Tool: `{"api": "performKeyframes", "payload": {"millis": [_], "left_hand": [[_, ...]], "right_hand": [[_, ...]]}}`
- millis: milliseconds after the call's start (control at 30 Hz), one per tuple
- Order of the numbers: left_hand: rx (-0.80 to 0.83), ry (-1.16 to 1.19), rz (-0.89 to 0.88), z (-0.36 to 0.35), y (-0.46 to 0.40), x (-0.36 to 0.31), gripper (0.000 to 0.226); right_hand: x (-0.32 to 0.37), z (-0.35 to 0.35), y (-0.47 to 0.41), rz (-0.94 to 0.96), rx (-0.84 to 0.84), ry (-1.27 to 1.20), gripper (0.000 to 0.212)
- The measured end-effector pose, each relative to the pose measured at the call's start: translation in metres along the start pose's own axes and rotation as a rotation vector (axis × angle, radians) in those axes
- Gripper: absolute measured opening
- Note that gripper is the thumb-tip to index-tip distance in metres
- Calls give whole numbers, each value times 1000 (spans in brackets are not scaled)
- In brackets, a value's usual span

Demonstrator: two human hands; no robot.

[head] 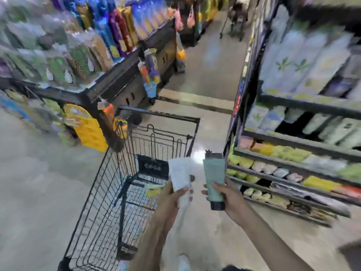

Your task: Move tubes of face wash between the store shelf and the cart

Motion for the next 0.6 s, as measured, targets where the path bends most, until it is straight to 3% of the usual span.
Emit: {"api": "performKeyframes", "payload": {"millis": [167, 300, 500, 600], "left_hand": [[185, -164, 63, -102, -4, 55, 57], [228, -226, 112, -190, 6, 112, 59], [283, -312, 139, -315, 42, 196, 64], [332, -356, 138, -367, 56, 232, 47]], "right_hand": [[34, 107, 62, 128, -162, -128, 45], [58, 197, 115, 236, -301, -231, 54], [86, 320, 202, 315, -402, -253, 46], [99, 365, 241, 332, -413, -237, 50]]}}
Point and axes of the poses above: each hand's wrist, its own y-axis away from the middle knuckle, its own z-axis out of the back of the hand, x = y × z, the point moved 3 cm from there along -y, towards the middle knuckle, and after that the axes turned 11 degrees about z, right-handed, at the moved point
